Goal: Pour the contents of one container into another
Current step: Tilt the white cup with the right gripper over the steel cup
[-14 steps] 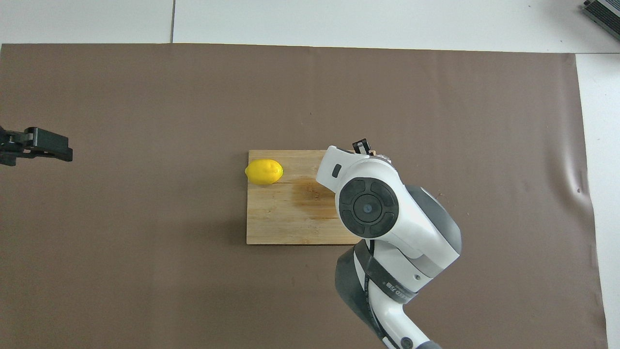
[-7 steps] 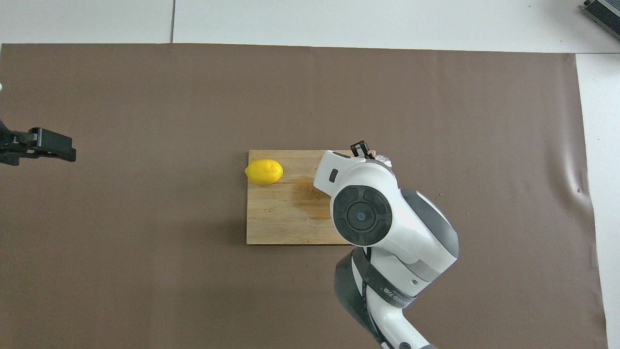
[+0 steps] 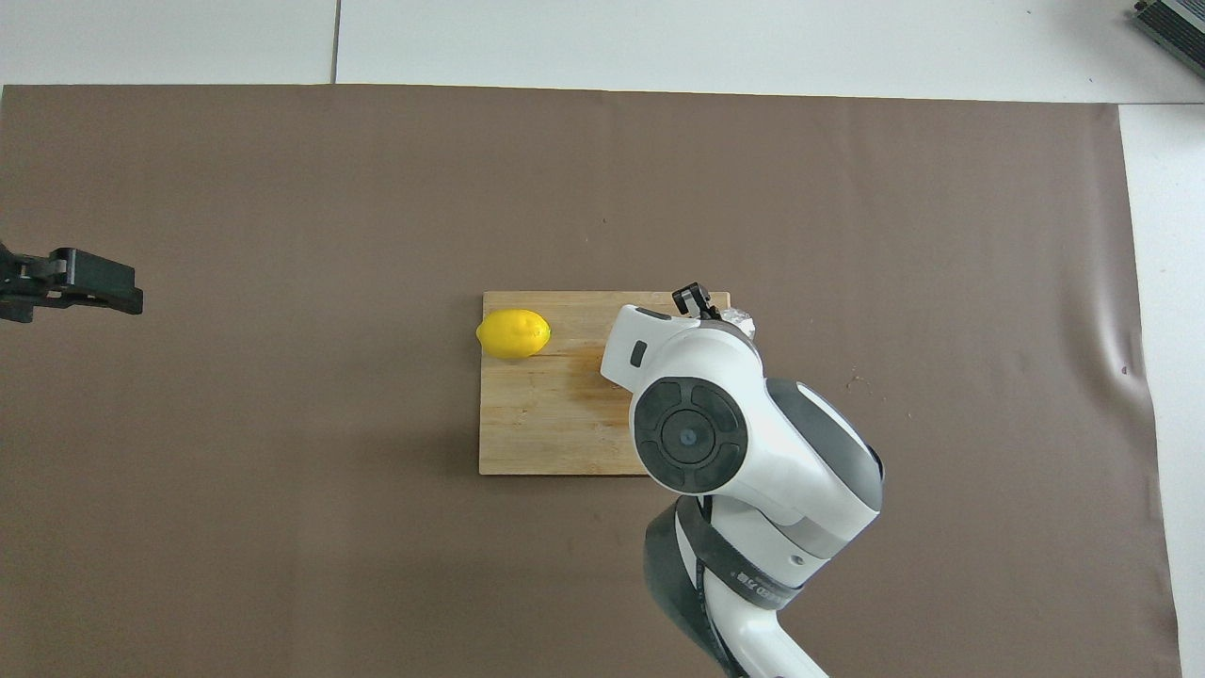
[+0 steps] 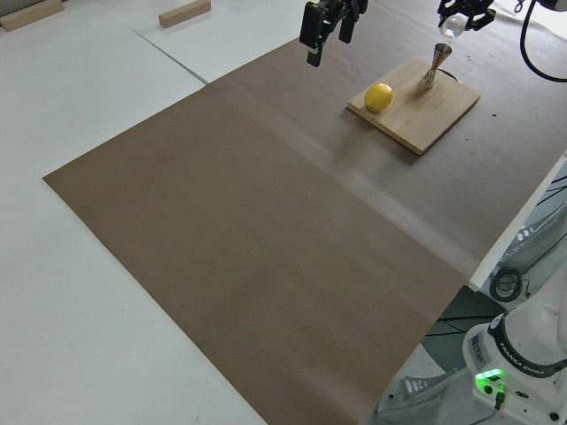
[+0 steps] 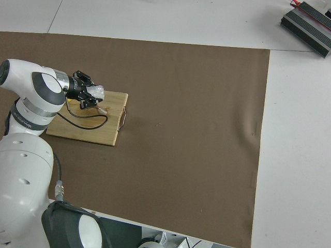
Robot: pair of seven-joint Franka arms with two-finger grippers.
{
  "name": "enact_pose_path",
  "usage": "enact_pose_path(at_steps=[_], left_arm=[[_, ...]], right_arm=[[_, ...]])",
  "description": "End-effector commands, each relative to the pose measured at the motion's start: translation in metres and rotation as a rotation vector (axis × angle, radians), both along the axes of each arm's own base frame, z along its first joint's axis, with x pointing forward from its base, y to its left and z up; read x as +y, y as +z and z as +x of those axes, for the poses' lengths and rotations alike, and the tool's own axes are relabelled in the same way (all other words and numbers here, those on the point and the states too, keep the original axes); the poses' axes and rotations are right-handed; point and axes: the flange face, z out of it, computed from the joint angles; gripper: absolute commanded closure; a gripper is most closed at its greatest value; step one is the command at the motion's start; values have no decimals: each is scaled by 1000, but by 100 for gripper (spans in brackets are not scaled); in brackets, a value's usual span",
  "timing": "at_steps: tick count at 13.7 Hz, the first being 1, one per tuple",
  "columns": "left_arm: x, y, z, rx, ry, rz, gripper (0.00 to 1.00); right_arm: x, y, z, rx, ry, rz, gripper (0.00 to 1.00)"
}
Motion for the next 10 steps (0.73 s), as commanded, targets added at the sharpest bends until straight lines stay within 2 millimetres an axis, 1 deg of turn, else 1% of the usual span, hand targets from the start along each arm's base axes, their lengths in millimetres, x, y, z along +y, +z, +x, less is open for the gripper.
enact_pose_path(at_steps=[1, 6, 10], left_arm=[[5, 1, -9, 2, 3, 22, 0], [5, 1, -9, 2, 3, 20, 0], [5, 1, -9, 2, 3, 20, 0]], right_arm=[[-4, 3, -6, -35, -20, 4, 100], [-3, 4, -4, -39, -66, 33, 100], [-6, 4, 1, 7, -142, 118, 100]])
